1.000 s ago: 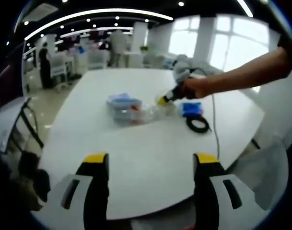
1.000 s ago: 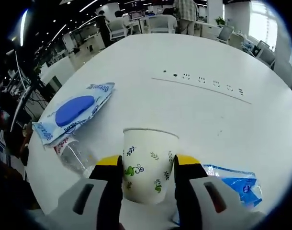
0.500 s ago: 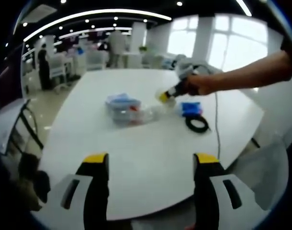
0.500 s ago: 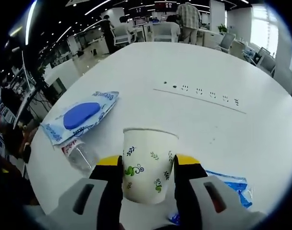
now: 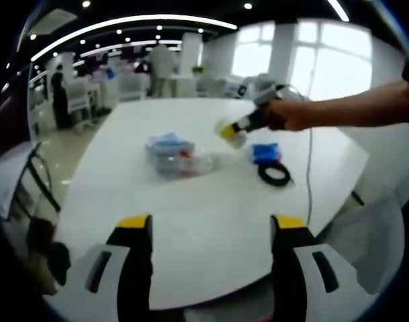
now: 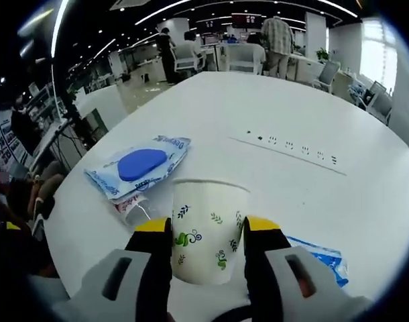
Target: Arrange the tabletop items into an orderly group along one side of the table until the central work area is clear of visible clutter.
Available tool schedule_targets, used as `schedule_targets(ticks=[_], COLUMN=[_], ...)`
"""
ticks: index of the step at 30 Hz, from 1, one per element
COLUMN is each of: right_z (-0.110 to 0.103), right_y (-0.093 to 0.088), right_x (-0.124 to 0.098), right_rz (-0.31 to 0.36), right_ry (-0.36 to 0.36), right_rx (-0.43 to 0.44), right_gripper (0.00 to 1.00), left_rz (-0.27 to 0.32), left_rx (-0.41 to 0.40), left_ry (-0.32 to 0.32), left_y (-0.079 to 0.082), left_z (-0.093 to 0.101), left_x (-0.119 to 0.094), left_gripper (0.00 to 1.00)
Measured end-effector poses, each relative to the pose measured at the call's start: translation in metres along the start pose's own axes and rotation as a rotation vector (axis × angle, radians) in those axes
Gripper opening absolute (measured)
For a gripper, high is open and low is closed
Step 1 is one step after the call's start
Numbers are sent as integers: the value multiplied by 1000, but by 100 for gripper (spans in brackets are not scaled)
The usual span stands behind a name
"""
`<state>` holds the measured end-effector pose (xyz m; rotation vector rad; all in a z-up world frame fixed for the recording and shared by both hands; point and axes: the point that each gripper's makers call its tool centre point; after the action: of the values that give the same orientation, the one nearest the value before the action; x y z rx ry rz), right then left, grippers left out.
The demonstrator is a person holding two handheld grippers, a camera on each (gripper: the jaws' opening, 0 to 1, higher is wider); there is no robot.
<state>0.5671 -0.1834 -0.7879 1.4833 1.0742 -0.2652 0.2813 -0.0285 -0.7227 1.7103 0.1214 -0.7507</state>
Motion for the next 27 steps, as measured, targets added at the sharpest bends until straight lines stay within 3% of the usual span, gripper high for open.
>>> schedule_targets(ticks=[11,14,27], right_z=[-21,-46,-120], right_y=[0,-5,-33], right_x=[-12,-20,-33], right_rz=[10,37,35], right_ry=[38,118,226], right_rx=[-36,-56,-230], right_gripper=[42,42,42], left_rz=[9,13,18], left_rx=[6,3,1], left_ry=[1,2,6], left_y=[2,2,3], left_z=[1,1,-1], left_x=[-1,-1,0], left_gripper=[68,68,68])
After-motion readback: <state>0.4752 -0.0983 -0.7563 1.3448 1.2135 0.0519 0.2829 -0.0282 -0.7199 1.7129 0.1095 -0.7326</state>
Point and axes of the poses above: the point that each gripper's makers call its tool centre point, and the gripper's own axes: x roughly forward along the fingers, z roughly to its right, y roughly out of its top, and after that the axes turned 14 degrees about x, right-handed
